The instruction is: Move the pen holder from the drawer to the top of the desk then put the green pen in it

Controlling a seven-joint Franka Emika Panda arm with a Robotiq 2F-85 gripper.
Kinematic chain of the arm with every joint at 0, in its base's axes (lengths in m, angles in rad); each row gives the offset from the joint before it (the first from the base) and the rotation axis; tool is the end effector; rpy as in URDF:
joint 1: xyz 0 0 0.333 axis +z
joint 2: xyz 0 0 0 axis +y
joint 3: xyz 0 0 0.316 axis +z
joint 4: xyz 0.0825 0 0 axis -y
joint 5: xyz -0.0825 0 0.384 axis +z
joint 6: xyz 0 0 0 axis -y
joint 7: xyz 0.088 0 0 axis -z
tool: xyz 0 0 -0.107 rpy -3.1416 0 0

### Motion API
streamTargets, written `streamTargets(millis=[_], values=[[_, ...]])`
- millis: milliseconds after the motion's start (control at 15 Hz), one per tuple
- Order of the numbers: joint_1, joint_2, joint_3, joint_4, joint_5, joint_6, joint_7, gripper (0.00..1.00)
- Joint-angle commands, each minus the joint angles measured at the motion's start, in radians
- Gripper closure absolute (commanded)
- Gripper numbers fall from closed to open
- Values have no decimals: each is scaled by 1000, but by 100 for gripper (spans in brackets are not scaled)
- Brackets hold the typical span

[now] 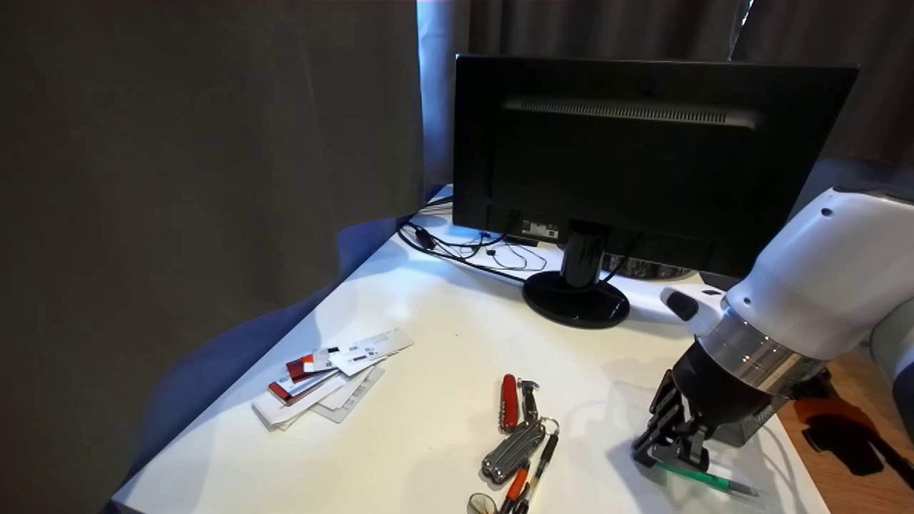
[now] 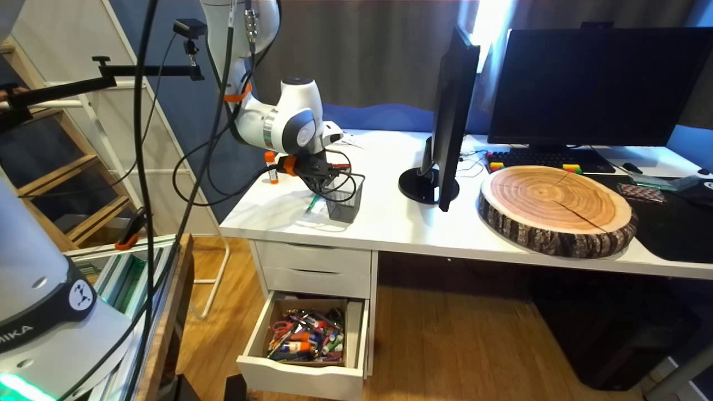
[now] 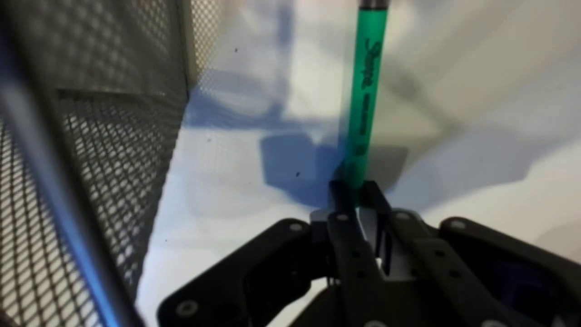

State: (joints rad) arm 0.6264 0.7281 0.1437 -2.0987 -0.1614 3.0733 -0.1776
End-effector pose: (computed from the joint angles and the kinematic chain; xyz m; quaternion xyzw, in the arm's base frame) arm 0.4075 0.4155 0.0971 -0.8554 -0.5007 -0.1151 0.0658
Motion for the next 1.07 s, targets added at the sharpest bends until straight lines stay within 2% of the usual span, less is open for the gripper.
streamTargets(millis=[0,467,733,1000], values=[[-11,-73,1,-43,-11,-33,58,97],[-79,-222,71,-122,17,-108,123,97],[-160,-326,170,-176,48,-172,127,97],[-237,-423,254,-242,73,-121,96,97]])
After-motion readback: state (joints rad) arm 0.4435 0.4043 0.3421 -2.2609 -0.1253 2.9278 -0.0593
